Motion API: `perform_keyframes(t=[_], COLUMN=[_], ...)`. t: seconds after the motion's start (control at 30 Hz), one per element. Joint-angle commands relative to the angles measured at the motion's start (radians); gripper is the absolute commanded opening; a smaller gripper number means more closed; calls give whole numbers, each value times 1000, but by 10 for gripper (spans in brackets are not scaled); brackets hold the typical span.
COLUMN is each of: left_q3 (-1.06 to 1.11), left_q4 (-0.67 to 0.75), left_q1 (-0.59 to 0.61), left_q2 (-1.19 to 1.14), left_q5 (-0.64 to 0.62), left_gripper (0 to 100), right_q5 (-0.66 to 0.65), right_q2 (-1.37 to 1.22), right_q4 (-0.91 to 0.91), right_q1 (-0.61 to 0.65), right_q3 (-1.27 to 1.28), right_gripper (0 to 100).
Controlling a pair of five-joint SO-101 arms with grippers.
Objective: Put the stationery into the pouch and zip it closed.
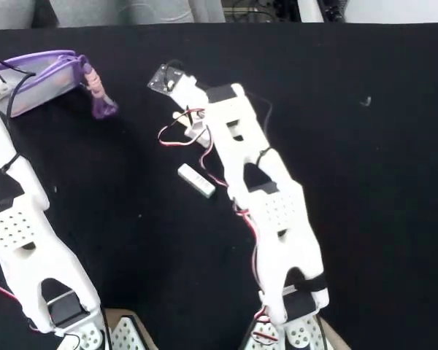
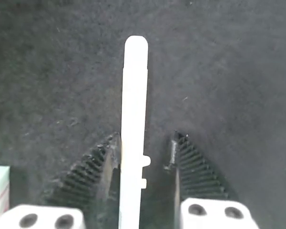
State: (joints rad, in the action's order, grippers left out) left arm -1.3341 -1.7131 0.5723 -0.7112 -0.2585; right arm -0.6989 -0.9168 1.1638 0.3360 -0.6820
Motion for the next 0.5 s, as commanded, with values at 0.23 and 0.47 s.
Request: perform_keyframes(t=[0.23,0.47], left_q3=[-10,-10], left_q4=[21,15], left_q1=[2,2], left_q2=[-12,-12], left_q5=[-3,-3], left_gripper=[30,30], right_q5=[-9,-9], right_q2=[-21,-18], right_q4=[8,8], right_q1=[12,3], right_q3=[-104,-104], right_gripper=[87,18])
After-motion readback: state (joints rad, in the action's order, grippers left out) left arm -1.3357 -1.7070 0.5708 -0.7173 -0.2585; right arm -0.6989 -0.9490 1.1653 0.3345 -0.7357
